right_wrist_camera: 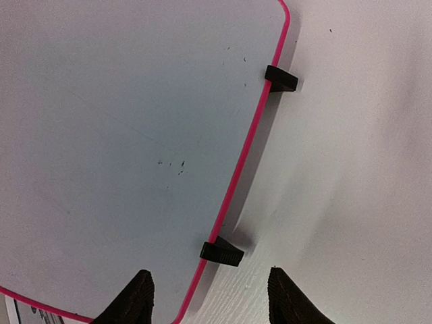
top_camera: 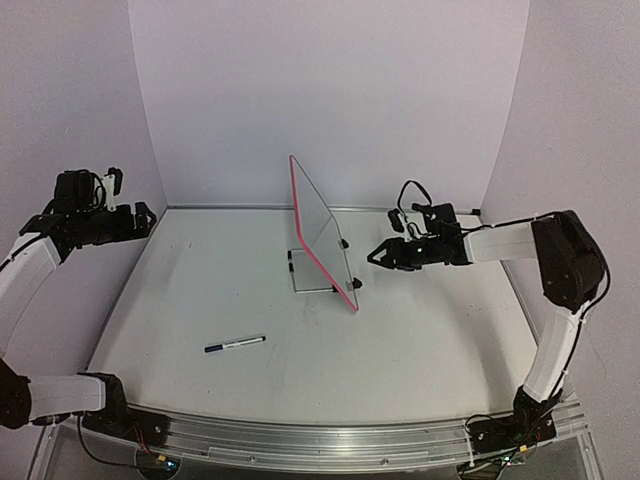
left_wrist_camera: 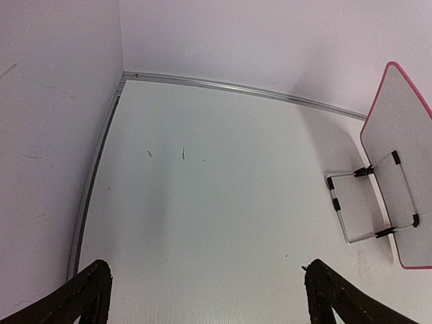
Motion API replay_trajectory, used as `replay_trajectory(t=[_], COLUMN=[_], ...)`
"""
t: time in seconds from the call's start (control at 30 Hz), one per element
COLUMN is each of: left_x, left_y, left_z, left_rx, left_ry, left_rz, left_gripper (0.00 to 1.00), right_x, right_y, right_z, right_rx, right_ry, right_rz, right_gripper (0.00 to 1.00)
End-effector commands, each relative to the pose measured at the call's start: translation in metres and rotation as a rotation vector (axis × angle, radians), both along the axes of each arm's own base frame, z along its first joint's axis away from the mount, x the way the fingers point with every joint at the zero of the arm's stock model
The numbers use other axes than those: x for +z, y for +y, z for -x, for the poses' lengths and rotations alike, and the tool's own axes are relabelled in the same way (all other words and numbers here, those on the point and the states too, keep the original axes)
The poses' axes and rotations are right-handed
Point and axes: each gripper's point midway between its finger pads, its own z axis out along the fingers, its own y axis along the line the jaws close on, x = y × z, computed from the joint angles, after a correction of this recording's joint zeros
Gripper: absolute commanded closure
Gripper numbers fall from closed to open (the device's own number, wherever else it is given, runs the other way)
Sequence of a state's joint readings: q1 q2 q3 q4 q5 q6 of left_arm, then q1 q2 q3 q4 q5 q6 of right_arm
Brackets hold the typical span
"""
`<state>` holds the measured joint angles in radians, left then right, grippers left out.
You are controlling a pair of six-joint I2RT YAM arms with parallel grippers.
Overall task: Write a sentence on the whiteboard
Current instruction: Move the whiteboard to the center of the board.
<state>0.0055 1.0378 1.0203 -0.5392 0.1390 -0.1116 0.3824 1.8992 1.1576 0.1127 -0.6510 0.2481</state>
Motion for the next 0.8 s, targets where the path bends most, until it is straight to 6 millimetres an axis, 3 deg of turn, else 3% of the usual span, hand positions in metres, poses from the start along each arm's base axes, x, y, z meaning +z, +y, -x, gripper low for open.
replay_trajectory(t=[0.0,0.47,0.77], left_x=[0.02,0.012,0.006], left_y=[-0.001,-0.012,-0.012], left_z=[0.002,-0.001,-0.003], left_rx=[-0.017,-0.06,-0.062], left_ry=[-0.08,-0.052,-0.035], left_rz=[-0.015,0.03,0.031], left_gripper=[0.0,0.01,0.01], right_x=[0.0,-0.047,-0.054], right_y=[0.02,0.053,0.078], right_z=[-0.014,-0.025,0.001], right_rx=[0.025,0.103,0.192], right_ry=[-0.006,0.103,0.147], right_rz=[-0.052,-0.097,-0.13], right_gripper=[0.48,0.54,0.62])
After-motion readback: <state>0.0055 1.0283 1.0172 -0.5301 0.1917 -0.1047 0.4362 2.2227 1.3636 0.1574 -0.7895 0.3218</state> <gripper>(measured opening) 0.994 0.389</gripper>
